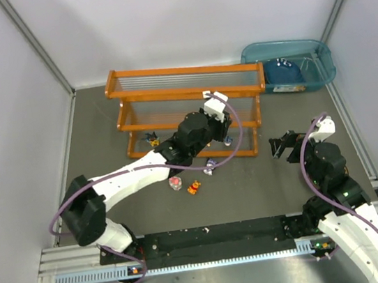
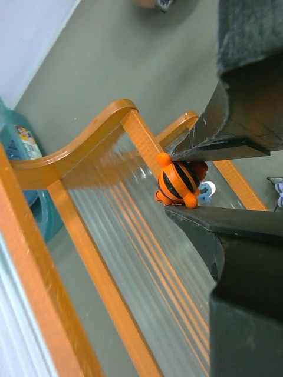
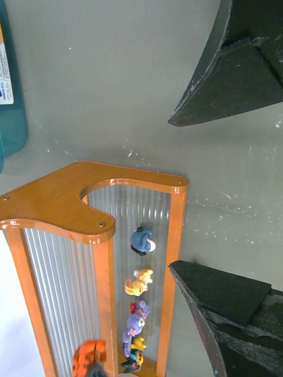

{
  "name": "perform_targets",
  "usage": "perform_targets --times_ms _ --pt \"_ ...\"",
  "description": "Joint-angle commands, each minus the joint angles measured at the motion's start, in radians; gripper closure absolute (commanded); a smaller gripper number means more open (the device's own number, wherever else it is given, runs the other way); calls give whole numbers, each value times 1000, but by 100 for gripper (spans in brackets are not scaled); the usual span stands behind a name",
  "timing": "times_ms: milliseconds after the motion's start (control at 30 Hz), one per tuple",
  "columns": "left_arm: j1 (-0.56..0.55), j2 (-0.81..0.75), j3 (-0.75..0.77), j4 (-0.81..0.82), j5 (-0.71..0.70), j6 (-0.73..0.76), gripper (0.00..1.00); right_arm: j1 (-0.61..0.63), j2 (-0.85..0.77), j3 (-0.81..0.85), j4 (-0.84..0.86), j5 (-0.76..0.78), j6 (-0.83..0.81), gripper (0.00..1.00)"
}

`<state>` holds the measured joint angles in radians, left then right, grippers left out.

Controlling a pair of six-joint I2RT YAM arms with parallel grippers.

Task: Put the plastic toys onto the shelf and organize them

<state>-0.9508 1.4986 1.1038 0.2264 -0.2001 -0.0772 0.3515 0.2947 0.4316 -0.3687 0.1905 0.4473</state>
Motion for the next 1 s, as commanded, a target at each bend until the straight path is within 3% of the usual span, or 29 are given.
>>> perform_targets --times_ms 0,433,967 --pt "18 58 86 50 67 54 100 9 -9 -2 4 6 4 1" --pt "61 189 229 -44 42 34 100 7 -9 -4 2 6 5 1" --pt "76 227 240 -111 10 -30 100 9 -8 -4 2 4 4 1"
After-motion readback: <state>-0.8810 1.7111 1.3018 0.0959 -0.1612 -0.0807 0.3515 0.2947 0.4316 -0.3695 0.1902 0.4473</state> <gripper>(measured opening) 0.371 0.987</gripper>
